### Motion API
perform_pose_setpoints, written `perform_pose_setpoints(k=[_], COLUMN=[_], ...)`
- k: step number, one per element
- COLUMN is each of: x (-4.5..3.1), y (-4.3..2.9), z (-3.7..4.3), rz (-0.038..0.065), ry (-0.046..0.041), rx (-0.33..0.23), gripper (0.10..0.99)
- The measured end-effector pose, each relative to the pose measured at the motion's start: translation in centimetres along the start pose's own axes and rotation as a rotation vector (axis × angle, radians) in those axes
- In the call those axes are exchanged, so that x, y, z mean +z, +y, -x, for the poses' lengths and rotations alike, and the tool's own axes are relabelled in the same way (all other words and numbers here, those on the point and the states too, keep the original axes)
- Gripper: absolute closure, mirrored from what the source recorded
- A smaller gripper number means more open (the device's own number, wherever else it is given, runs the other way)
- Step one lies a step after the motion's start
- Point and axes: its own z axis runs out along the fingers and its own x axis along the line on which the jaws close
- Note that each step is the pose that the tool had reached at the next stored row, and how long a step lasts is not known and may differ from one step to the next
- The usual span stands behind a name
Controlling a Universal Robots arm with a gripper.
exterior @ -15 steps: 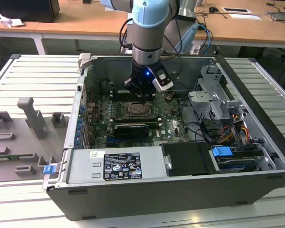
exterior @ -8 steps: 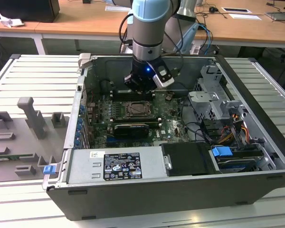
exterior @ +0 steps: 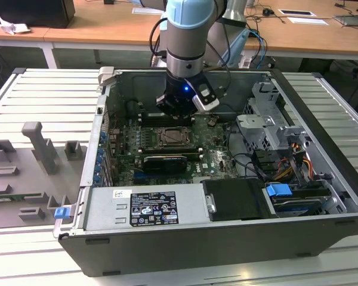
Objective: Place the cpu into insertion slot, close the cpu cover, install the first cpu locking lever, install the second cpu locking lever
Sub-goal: 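Install the first cpu locking lever, then install the second cpu locking lever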
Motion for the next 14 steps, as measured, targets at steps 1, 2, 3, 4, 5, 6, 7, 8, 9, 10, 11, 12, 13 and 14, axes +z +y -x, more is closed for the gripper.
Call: perform_pose_setpoints(k=[1, 2, 3, 4, 5, 6, 7, 8, 9, 10, 11, 12, 13, 14], x=[0.00, -0.01, -0.01, -0.02, -0.03, -0.03, -0.04, -0.05, -0.05, -0.07, -0.08, -0.08, -0.09, -0.10], y=[-0.05, -0.07, -0.09, -0.15, -0.18, -0.21, -0.27, -0.35, -0.39, -0.47, -0.52, -0.57, -0.62, -0.67], z=[0.00, 0.00, -0.01, -0.01, -0.01, -0.01, -0.02, -0.02, -0.02, -0.03, -0.03, -0.04, -0.04, -0.04], rz=[0.000, 0.000, 0.000, 0.000, 0.000, 0.000, 0.000, 0.000, 0.000, 0.000, 0.000, 0.000, 0.000, 0.000], ry=[0.0000, 0.0000, 0.0000, 0.0001, 0.0001, 0.0001, 0.0001, 0.0000, 0.0001, 0.0000, 0.0001, 0.0001, 0.0000, 0.0000], rx=[0.000, 0.000, 0.000, 0.000, 0.000, 0.000, 0.000, 0.000, 0.000, 0.000, 0.000, 0.000, 0.000, 0.000], gripper=[0.980, 0.980, 0.980, 0.980, 0.980, 0.980, 0.980, 0.980, 0.980, 0.980, 0.980, 0.980, 0.980, 0.980])
